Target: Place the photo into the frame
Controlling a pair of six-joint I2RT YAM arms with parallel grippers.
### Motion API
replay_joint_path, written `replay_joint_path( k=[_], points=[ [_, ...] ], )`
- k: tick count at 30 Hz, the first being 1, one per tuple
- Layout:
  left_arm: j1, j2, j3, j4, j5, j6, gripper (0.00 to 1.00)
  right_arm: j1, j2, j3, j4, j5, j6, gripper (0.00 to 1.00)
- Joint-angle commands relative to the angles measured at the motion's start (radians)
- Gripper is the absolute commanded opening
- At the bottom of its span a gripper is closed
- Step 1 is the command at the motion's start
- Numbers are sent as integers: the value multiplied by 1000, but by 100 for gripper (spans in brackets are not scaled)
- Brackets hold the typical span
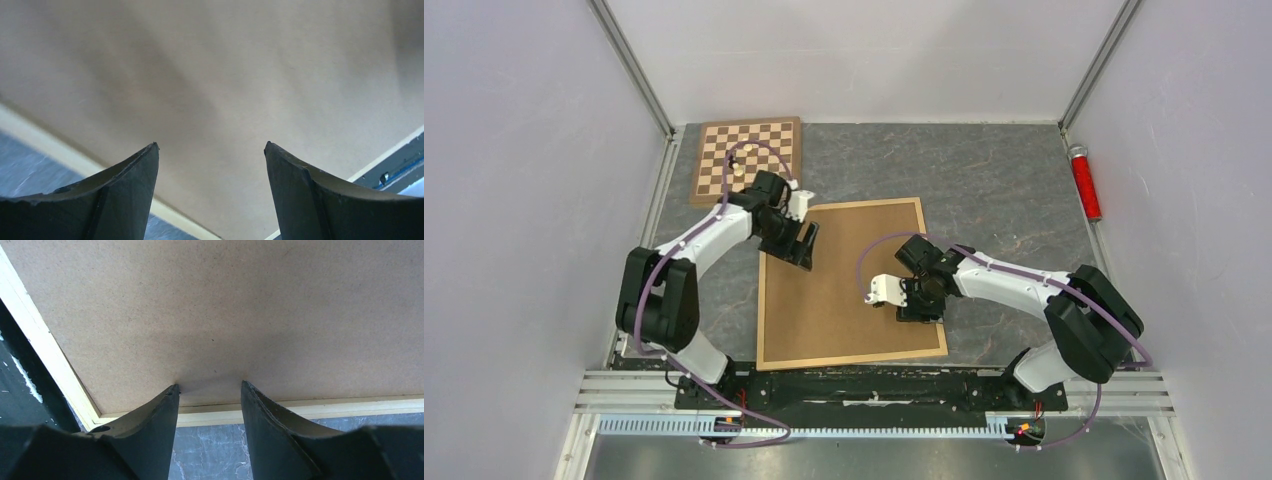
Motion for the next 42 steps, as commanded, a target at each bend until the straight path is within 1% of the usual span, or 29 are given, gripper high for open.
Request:
replay_joint_path(
  k=[1,4,8,12,18,21,24,27,31,32,36,42],
  points=[
    [-85,43,-5,59,64,27,83,16,182,-176,211,35,8,52],
    [-154,89,-3,78,63,21,83,19,184,-189,219,28,8,52],
    [-222,138,-22,93,8,22,82,26,200,-207,228,42,1,52],
    [-256,180,-36,88,-70,22,79,42,222,-207,225,60,5,50],
    [-293,241,-26,42,-151,20,76,57,227,-185,202,94,27,52],
    [-307,257,-30,37,-187,21,75,74,214,-198,207,131,38,54],
    [-323,277,-26,33,-211,18,75,96,200,-217,225,202,52,57],
    [-329,290,-23,32,-213,14,74,98,166,-217,236,220,64,61],
    [-329,291,-20,30,-213,11,74,98,87,-165,212,177,78,66],
    [-330,289,-18,32,-215,10,73,97,64,-152,203,133,79,67],
    [-328,281,-16,38,-209,7,71,97,-20,-113,179,32,76,68],
    [-329,275,-9,43,-195,4,70,106,-124,-84,181,-51,71,69]
  ],
)
